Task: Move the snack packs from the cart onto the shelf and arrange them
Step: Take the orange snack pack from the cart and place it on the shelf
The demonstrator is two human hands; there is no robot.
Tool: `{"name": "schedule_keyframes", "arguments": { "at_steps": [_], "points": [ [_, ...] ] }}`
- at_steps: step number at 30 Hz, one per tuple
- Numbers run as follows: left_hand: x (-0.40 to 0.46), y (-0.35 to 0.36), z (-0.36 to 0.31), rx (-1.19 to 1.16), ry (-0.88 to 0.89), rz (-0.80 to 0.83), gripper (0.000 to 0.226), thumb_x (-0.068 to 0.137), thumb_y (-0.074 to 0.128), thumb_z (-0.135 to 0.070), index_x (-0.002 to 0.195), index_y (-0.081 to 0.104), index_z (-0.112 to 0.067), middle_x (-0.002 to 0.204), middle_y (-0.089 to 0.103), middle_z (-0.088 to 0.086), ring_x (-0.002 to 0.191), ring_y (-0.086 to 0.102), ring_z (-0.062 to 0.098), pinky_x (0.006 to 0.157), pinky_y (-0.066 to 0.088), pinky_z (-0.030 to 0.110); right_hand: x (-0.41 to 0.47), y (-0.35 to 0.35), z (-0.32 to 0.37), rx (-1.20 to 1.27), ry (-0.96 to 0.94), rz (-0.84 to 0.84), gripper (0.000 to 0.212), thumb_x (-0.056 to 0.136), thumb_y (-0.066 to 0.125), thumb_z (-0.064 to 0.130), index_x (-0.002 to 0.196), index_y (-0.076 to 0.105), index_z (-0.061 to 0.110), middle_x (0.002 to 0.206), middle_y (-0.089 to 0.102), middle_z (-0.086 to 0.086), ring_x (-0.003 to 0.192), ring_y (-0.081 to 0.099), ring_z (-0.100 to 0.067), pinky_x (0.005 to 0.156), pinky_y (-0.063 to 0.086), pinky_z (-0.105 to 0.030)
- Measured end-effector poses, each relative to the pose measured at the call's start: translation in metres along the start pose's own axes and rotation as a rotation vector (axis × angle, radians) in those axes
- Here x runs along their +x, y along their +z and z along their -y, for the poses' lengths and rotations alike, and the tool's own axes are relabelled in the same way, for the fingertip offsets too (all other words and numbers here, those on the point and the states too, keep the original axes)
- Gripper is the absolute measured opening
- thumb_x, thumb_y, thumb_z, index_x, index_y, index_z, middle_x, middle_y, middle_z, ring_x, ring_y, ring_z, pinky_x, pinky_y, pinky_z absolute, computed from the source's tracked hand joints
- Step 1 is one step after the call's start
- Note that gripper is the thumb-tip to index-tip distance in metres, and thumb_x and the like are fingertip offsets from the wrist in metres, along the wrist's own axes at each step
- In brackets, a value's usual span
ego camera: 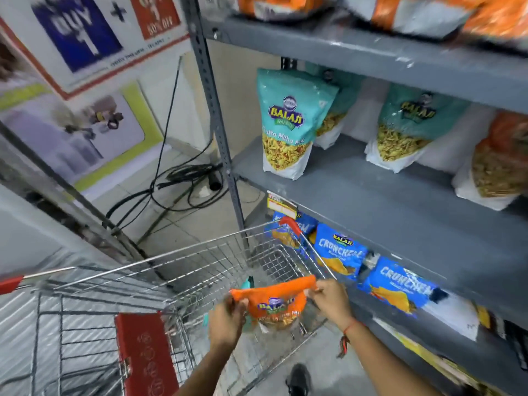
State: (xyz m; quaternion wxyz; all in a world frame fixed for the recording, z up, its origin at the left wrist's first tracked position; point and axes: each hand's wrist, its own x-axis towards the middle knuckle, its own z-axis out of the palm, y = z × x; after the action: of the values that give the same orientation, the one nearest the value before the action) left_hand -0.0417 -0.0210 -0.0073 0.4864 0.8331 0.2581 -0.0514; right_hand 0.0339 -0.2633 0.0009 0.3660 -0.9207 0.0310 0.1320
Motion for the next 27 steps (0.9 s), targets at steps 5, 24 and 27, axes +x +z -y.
{"name": "schedule_keyframes", "arguments": {
  "at_steps": [5, 24, 27],
  "points": [
    [-0.023, -0.047, -0.112, -0.126, 0.333, -0.086, 0.037, 0.084, 0.061, -0.034, 0.053, 0.048, -0.019, 0.046, 0.052, 0.009, 0.047, 0.036, -0.007, 0.053, 0.03, 0.03, -0.048, -0.069, 0.053, 0.165, -0.134, -0.299, 0.038, 0.072, 0.07, 0.028, 0.045, 0.051, 0.009, 0.043, 0.039, -0.003, 0.047, 0.032, -0.007, 0.048, 0.026, -0.024],
    [-0.172, -0.113, -0.451, -0.653, 0.794, 0.385, 0.017, 0.081, 0.068, -0.022, 0.065, 0.064, -0.02, 0.081, 0.072, 0.005, 0.079, 0.067, 0.017, 0.075, 0.054, 0.032, -0.238, -0.392, 0.192, 0.343, -0.353, -0.993, 0.02, 0.082, 0.066, 0.023, 0.068, 0.065, 0.008, 0.071, 0.07, -0.004, 0.067, 0.061, -0.016, 0.068, 0.048, -0.036],
    [-0.169, -0.095, -0.449, -0.653, 0.77, 0.423, 0.022, 0.081, 0.068, -0.021, 0.06, 0.062, -0.02, 0.087, 0.073, 0.008, 0.083, 0.068, 0.02, 0.077, 0.054, 0.034, -0.241, -0.391, 0.178, 0.334, -0.349, -0.988, 0.021, 0.083, 0.064, 0.018, 0.067, 0.063, 0.004, 0.07, 0.067, -0.006, 0.067, 0.06, -0.017, 0.066, 0.047, -0.034]
  ]
}}
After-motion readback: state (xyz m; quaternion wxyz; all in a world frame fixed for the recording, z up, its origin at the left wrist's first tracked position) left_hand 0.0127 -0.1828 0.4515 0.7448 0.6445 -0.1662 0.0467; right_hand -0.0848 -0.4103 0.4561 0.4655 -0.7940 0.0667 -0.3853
